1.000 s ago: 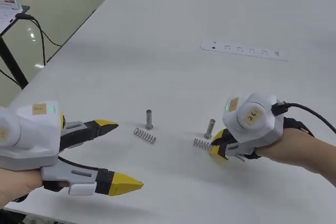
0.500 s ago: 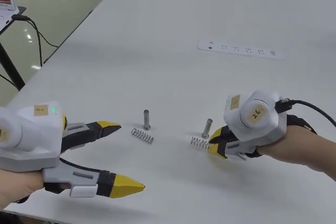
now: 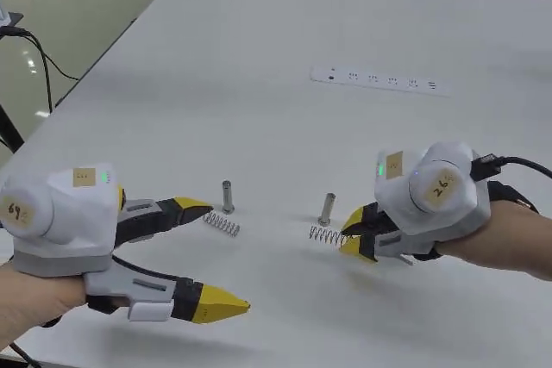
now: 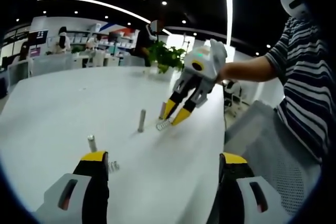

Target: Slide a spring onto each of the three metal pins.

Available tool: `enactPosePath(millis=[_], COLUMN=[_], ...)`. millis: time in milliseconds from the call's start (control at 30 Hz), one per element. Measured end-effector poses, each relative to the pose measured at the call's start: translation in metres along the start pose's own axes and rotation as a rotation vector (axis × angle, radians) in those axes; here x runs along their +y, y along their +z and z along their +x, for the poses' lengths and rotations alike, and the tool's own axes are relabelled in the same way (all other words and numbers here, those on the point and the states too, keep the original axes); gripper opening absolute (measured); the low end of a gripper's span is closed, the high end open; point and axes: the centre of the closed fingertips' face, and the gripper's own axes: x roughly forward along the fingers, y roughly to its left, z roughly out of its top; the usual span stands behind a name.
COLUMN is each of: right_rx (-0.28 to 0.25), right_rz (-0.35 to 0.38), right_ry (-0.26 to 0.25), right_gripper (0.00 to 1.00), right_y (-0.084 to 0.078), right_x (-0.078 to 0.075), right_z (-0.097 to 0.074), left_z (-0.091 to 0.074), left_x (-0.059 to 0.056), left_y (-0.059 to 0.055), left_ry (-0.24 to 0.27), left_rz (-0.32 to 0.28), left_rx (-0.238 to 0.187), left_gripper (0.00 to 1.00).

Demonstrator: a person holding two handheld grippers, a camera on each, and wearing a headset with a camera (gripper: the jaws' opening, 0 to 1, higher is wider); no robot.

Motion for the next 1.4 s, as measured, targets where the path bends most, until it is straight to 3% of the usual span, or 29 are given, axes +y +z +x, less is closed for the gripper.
enactPosePath(millis=[467, 567, 733, 1400], right_rx=[-0.008, -0.015, -0.021, -0.059], right_rz=[-0.025, -0.029, -0.036, -0.075], right_ry=[0.009, 0.016, 0.026, 0.037], right_gripper=[0.07, 0.07, 0.07, 0.07], right_y=[0.000, 0.003, 0.005, 0.019], right_x=[0.018, 0.026, 0.034, 0.050], right_z=[-0.011, -0.011, -0.012, -0.026], left_z=[0.023, 0.030, 0.041, 0.068], left_x=[-0.011, -0.016, -0.020, -0.046], left_y=[0.002, -0.001, 0.002, 0.011], left_ry=[-0.059, -0.086, -0.108, -0.246], left_rz=[0.033, 0.052, 0.060, 0.078], left_rx=[0.023, 0.044, 0.040, 0.026], left_gripper=[0.77, 0.72, 0.66, 0.24])
